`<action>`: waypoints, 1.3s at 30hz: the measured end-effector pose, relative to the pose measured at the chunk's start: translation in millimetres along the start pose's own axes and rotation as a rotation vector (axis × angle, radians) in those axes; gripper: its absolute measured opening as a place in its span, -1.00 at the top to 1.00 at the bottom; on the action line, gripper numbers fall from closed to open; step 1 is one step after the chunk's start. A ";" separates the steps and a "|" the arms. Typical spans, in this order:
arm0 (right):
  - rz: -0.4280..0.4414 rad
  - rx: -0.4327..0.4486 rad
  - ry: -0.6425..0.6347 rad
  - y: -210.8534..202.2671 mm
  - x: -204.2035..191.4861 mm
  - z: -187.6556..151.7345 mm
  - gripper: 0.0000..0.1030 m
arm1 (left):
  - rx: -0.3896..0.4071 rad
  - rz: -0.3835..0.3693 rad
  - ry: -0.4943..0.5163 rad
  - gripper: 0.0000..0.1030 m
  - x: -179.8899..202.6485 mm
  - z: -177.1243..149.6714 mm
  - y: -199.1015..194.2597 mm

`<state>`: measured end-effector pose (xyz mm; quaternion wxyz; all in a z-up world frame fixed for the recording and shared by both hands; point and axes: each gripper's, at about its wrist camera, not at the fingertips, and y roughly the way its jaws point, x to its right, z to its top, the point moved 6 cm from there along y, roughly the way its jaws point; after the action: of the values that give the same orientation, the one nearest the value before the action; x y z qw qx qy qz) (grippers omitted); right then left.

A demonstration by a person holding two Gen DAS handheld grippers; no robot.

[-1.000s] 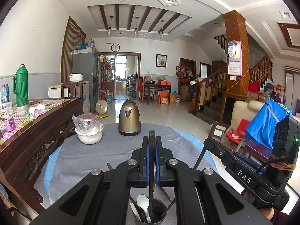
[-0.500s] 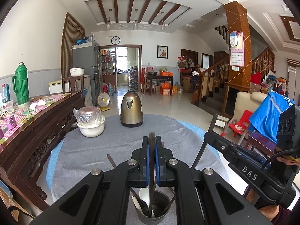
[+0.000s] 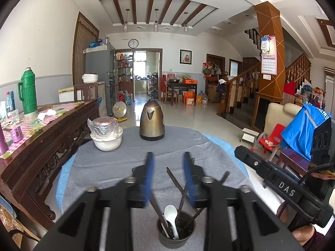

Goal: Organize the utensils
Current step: 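Open both grippers, releasing the chopsticks into the cup, then raise both open grippers away from the filled cup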

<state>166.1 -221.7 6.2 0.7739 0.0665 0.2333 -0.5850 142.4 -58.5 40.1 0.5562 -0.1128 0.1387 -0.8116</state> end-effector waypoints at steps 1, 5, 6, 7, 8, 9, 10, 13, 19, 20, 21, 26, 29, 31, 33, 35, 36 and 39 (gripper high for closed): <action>0.004 0.000 0.004 -0.2 -0.1 0.0 0.80 | 0.005 0.007 0.002 0.09 -0.8 0.5 -1.5; 0.006 0.007 0.021 -3.0 2.8 2.1 0.80 | 0.031 0.038 0.007 -0.32 -4.0 3.9 -9.2; 0.006 0.009 0.025 -3.5 3.6 2.7 0.80 | 0.038 0.049 0.013 -0.38 -3.7 5.2 -12.4; 0.003 0.014 0.030 -4.4 4.9 3.7 0.80 | 0.043 0.057 0.017 -0.52 -3.6 6.2 -13.6; 0.001 0.019 0.037 -5.6 6.7 5.0 0.80 | 0.051 0.067 0.023 -0.62 -3.6 7.2 -15.8; 0.002 0.021 0.042 -6.4 7.4 5.9 0.80 | 0.062 0.081 0.030 -0.66 -3.2 8.3 -19.0; 0.004 0.023 0.050 -7.7 9.2 6.8 0.80 | 0.068 0.089 0.034 -0.73 -2.9 8.9 -21.1; 0.003 0.034 0.074 -12.6 15.1 9.4 0.78 | 0.064 0.108 0.053 -0.87 -0.6 8.2 -24.6; 0.004 0.080 0.148 -25.5 32.1 16.7 -0.27 | 0.051 0.127 0.121 -0.92 8.2 1.4 -33.2; 0.000 0.110 0.155 -30.9 35.0 18.7 -0.27 | 0.048 0.130 0.128 -0.92 9.1 0.5 -34.4; -0.007 0.121 0.153 -33.0 35.6 20.5 -0.27 | 0.038 0.145 0.140 -0.92 9.5 -0.9 -34.7; -0.045 0.171 0.153 -46.7 42.8 29.1 -0.27 | -0.008 0.231 0.169 -0.92 2.9 -5.6 -33.5; -0.059 0.185 0.151 -52.0 46.6 32.0 -0.24 | -0.028 0.278 0.156 -0.92 -7.0 -6.6 -33.5; -0.064 0.190 0.150 -53.7 48.2 33.1 -0.23 | -0.033 0.322 0.142 -0.92 -16.7 -6.2 -33.5; -0.063 0.186 0.150 -54.0 48.6 32.8 -0.23 | -0.038 0.357 0.124 -0.92 -26.8 -5.2 -33.4; -0.062 0.181 0.145 -54.1 48.2 32.4 -0.21 | -0.042 0.376 0.106 -0.92 -34.4 -5.5 -35.5; -0.061 0.179 0.140 -53.7 46.4 32.1 -0.21 | -0.041 0.389 0.098 -0.92 -38.8 -5.6 -36.7; -0.054 0.172 0.116 -53.9 38.6 31.3 -0.21 | -0.030 0.429 0.084 -0.92 -50.5 -5.1 -42.1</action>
<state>132.4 -283.7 26.0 0.7344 0.1599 0.2283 -0.6189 122.0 3.6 48.6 0.7082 -0.0548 0.1946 -0.6764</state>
